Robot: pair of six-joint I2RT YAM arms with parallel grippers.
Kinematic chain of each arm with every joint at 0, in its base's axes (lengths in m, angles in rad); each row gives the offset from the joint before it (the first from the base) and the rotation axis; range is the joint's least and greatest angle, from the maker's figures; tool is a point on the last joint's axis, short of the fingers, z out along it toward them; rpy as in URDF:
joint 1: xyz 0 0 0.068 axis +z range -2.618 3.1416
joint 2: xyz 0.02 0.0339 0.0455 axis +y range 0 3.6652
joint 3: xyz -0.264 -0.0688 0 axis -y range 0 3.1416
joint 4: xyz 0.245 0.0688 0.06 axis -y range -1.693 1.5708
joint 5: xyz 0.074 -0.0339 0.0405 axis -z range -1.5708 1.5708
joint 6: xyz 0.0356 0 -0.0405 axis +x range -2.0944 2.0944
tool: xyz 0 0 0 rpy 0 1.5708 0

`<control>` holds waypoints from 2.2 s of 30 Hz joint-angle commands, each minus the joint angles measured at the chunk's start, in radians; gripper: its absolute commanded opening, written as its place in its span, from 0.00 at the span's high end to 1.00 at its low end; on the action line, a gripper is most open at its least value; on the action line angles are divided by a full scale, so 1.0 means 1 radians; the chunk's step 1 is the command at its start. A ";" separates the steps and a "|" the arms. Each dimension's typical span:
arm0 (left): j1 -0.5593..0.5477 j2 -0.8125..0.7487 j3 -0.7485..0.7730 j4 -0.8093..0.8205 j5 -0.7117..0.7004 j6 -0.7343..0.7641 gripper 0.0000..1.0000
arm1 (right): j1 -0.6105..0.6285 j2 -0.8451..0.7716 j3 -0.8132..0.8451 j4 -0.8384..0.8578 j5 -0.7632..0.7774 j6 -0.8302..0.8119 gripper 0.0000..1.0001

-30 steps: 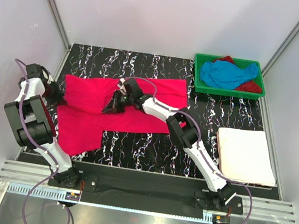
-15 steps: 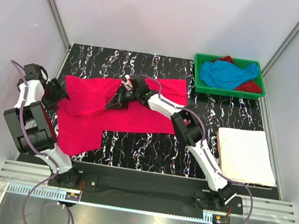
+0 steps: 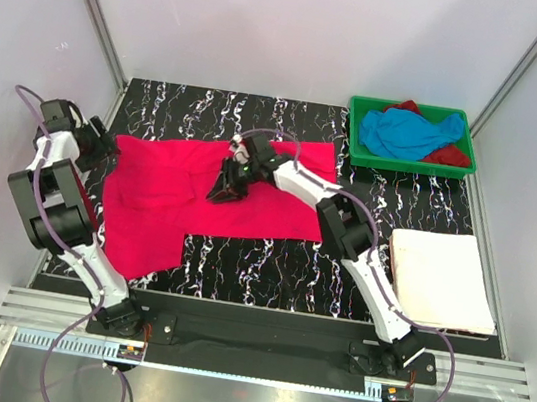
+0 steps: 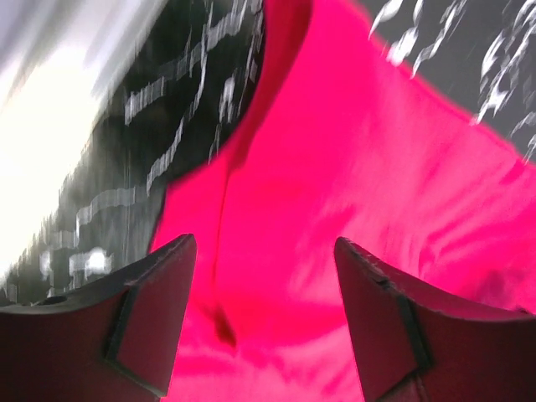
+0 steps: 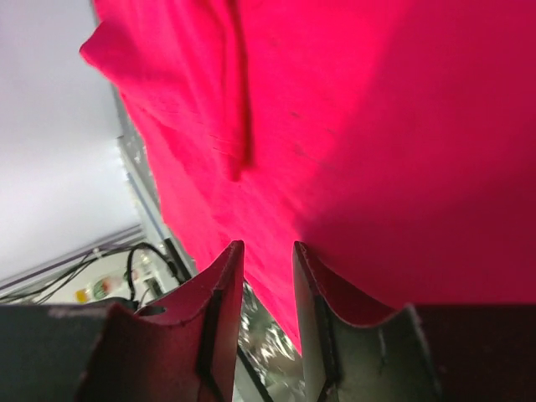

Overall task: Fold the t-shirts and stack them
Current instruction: Fold the tshirt

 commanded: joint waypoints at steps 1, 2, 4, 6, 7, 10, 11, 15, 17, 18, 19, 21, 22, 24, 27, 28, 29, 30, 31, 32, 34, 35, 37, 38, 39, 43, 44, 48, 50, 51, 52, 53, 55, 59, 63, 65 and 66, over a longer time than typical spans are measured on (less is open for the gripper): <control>0.004 0.059 0.037 0.222 0.027 0.004 0.32 | -0.082 -0.169 -0.020 -0.059 0.091 -0.123 0.63; 0.004 0.098 0.065 0.233 0.043 -0.008 0.34 | -0.098 -0.178 -0.037 -0.068 0.114 -0.137 0.63; 0.002 0.140 0.103 0.244 0.058 -0.014 0.35 | -0.132 -0.202 -0.050 -0.079 0.142 -0.172 0.64; 0.002 0.198 0.151 0.257 0.089 -0.040 0.33 | -0.155 -0.212 -0.068 -0.078 0.167 -0.189 0.64; 0.004 0.213 0.166 0.259 0.099 -0.048 0.32 | -0.177 -0.213 -0.071 -0.079 0.170 -0.198 0.64; -0.005 0.267 0.200 0.299 0.121 -0.071 0.30 | -0.217 -0.203 -0.061 -0.088 0.188 -0.208 0.64; -0.010 0.278 0.217 0.305 0.129 -0.082 0.30 | -0.227 -0.200 -0.056 -0.090 0.199 -0.208 0.64; -0.013 0.339 0.264 0.316 0.149 -0.115 0.37 | -0.271 -0.184 -0.022 -0.110 0.239 -0.209 0.64; -0.013 0.372 0.293 0.313 0.138 -0.135 0.44 | -0.302 -0.180 -0.013 -0.114 0.260 -0.208 0.64; -0.015 0.382 0.307 0.297 0.133 -0.142 0.60 | -0.314 -0.177 -0.010 -0.116 0.272 -0.205 0.64; -0.015 0.393 0.316 0.300 0.129 -0.146 0.67 | -0.323 -0.167 -0.007 -0.116 0.285 -0.209 0.64; -0.013 0.415 0.330 0.320 0.127 -0.163 0.82 | -0.351 -0.154 0.022 -0.127 0.321 -0.226 0.65; -0.013 0.422 0.341 0.317 0.127 -0.175 0.93 | -0.356 -0.135 0.039 -0.136 0.335 -0.250 0.65; -0.012 0.441 0.366 0.322 0.101 -0.209 0.99 | -0.372 -0.114 0.093 -0.144 0.358 -0.270 0.65; -0.012 0.464 0.390 0.362 0.093 -0.257 1.00 | -0.382 -0.071 0.168 -0.159 0.400 -0.295 0.65; -0.010 0.490 0.408 0.349 0.090 -0.264 1.00 | -0.389 -0.055 0.177 -0.160 0.420 -0.306 0.65; -0.010 0.505 0.454 0.339 0.078 -0.277 1.00 | -0.391 -0.051 0.185 -0.157 0.458 -0.316 0.65; -0.012 0.517 0.476 0.310 0.073 -0.286 1.00 | -0.394 -0.043 0.205 -0.165 0.488 -0.326 0.65; -0.012 0.536 0.490 0.305 0.069 -0.292 1.00 | -0.400 -0.034 0.212 -0.165 0.516 -0.342 0.64; -0.012 0.540 0.507 0.302 0.054 -0.309 0.98 | -0.406 -0.029 0.222 -0.156 0.545 -0.349 0.64; -0.012 0.545 0.517 0.288 0.017 -0.318 0.95 | -0.421 0.000 0.243 -0.156 0.567 -0.367 0.64; -0.010 0.543 0.524 0.280 0.008 -0.317 0.85 | -0.428 0.014 0.280 -0.169 0.570 -0.373 0.64; -0.009 0.540 0.525 0.274 -0.002 -0.317 0.71 | -0.438 0.053 0.317 -0.183 0.567 -0.382 0.64; -0.008 0.540 0.527 0.276 0.012 -0.315 0.64 | -0.445 0.061 0.338 -0.190 0.566 -0.387 0.64; -0.007 0.540 0.527 0.277 0.021 -0.315 0.56 | -0.446 0.063 0.338 -0.187 0.567 -0.399 0.63; -0.008 0.537 0.511 0.293 0.056 -0.323 0.53 | -0.449 0.049 0.329 -0.183 0.630 -0.422 0.52; -0.008 0.536 0.502 0.300 0.060 -0.324 0.54 | -0.449 0.046 0.332 -0.191 0.639 -0.428 0.52; -0.007 0.531 0.487 0.303 0.064 -0.323 0.56 | -0.449 0.005 0.309 -0.208 0.707 -0.491 0.50; -0.005 0.531 0.484 0.300 0.072 -0.321 0.58 | -0.449 -0.015 0.285 -0.200 0.713 -0.516 0.50; -0.005 0.531 0.482 0.297 0.072 -0.323 0.59 | -0.448 -0.018 0.291 -0.209 0.737 -0.545 0.50; -0.005 0.533 0.482 0.293 0.066 -0.324 0.60 | -0.449 -0.019 0.309 -0.219 0.751 -0.556 0.50; -0.004 0.533 0.481 0.288 0.063 -0.327 0.61 | -0.448 -0.017 0.320 -0.249 0.760 -0.568 0.50; -0.002 0.530 0.473 0.291 0.066 -0.335 0.62 | -0.448 -0.022 0.323 -0.274 0.792 -0.602 0.50; -0.002 0.528 0.464 0.297 0.072 -0.338 0.63 | -0.449 -0.066 0.265 -0.262 0.803 -0.629 0.49; -0.002 0.534 0.462 0.306 0.090 -0.349 0.57 | -0.449 -0.088 0.286 -0.274 0.776 -0.643 0.47; -0.005 0.527 0.456 0.322 0.107 -0.346 0.50 | -0.449 -0.098 0.289 -0.275 0.766 -0.643 0.46; -0.008 0.519 0.453 0.328 0.115 -0.338 0.46 | -0.449 -0.112 0.283 -0.274 0.762 -0.633 0.46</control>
